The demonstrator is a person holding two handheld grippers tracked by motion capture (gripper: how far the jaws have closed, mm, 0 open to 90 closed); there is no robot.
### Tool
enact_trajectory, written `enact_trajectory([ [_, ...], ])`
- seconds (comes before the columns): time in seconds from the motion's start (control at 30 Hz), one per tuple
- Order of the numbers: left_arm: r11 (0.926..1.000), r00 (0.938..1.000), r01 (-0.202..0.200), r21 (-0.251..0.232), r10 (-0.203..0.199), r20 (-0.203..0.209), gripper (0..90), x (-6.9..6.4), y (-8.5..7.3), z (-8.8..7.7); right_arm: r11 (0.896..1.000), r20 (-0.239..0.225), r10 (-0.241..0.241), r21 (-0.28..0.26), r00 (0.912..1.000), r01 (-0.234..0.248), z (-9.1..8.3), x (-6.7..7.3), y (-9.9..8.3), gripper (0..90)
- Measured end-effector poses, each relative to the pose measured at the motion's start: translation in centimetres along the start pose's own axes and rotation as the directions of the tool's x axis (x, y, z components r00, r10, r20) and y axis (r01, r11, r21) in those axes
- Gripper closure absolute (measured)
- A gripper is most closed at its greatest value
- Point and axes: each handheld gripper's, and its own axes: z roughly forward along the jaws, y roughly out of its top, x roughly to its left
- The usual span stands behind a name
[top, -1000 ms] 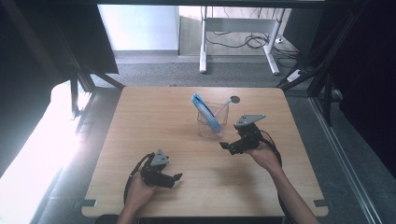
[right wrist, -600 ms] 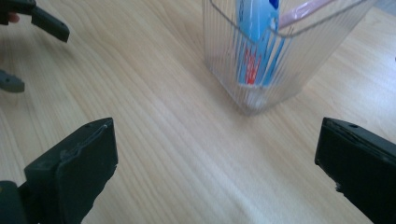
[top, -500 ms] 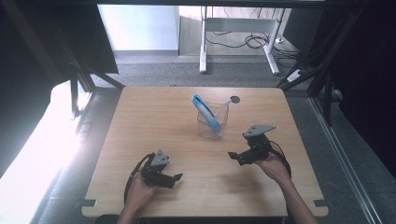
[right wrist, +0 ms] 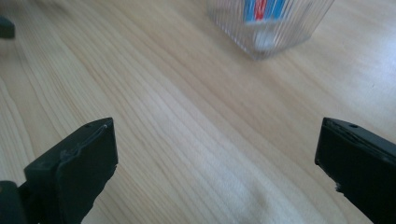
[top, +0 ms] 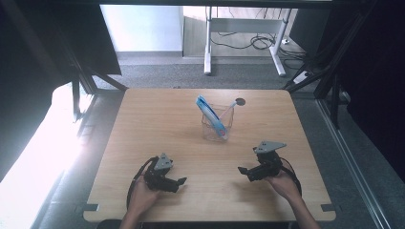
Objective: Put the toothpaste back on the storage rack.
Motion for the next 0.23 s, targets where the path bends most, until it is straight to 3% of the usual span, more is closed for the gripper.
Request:
enact_trajectory([
  [0.23, 0.9999, 1.0000, 0.002, 0.013, -0.002, 0.005, 12.8, 0.05, 0.05, 0.11, 0.998, 0.005, -0.011, 0.064, 0.9999, 0.011, 0.81, -0.06, -1.19, 0.0],
])
